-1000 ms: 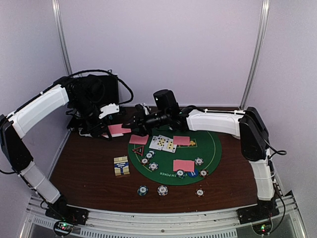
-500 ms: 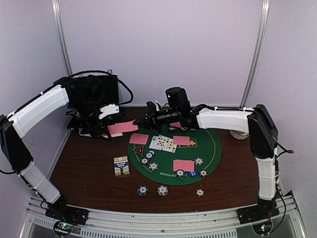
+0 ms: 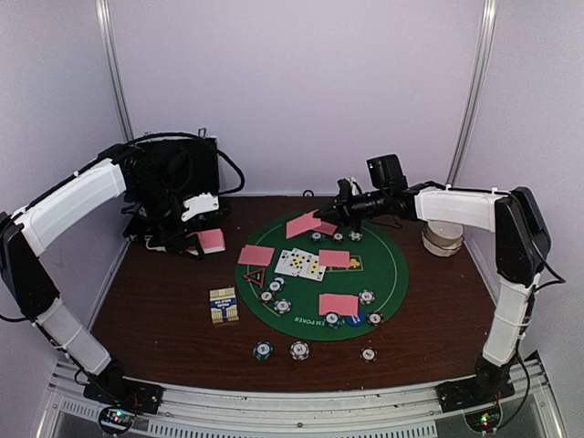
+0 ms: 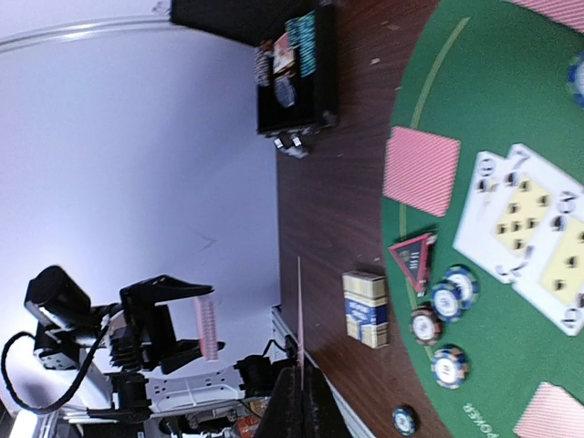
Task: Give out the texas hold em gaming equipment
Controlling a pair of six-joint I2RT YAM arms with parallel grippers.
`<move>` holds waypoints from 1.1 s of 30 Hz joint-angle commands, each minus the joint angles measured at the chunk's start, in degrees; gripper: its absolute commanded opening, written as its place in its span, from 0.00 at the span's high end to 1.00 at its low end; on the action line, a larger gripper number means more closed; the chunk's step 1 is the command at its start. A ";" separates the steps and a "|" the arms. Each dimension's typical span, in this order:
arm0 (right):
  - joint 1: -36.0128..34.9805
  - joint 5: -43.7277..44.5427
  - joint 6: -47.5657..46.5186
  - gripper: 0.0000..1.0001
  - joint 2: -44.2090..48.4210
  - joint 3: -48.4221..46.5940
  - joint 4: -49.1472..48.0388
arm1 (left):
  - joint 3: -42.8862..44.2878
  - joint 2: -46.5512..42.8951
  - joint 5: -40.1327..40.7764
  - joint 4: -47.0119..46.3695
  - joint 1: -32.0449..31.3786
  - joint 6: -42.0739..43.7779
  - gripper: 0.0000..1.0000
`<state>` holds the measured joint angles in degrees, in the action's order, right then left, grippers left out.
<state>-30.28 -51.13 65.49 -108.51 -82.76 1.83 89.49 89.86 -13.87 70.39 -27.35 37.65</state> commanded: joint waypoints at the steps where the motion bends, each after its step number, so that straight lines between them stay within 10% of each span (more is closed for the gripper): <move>1: 4.89 3.03 -11.49 1.00 0.90 3.05 11.05 | -0.76 -2.01 0.19 -2.01 0.37 0.81 1.00; 29: 8.53 16.45 -29.91 1.00 -8.16 4.39 23.31 | -10.42 -6.36 1.34 -4.17 5.22 3.20 1.00; 33: 7.69 19.64 -31.71 0.78 -7.89 3.76 25.84 | -14.81 -8.02 2.38 -6.45 6.09 4.45 1.00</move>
<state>-21.65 -36.14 36.86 -116.27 -77.43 24.40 77.80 84.44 -12.34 67.70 -22.26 40.03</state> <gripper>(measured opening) 0.100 0.658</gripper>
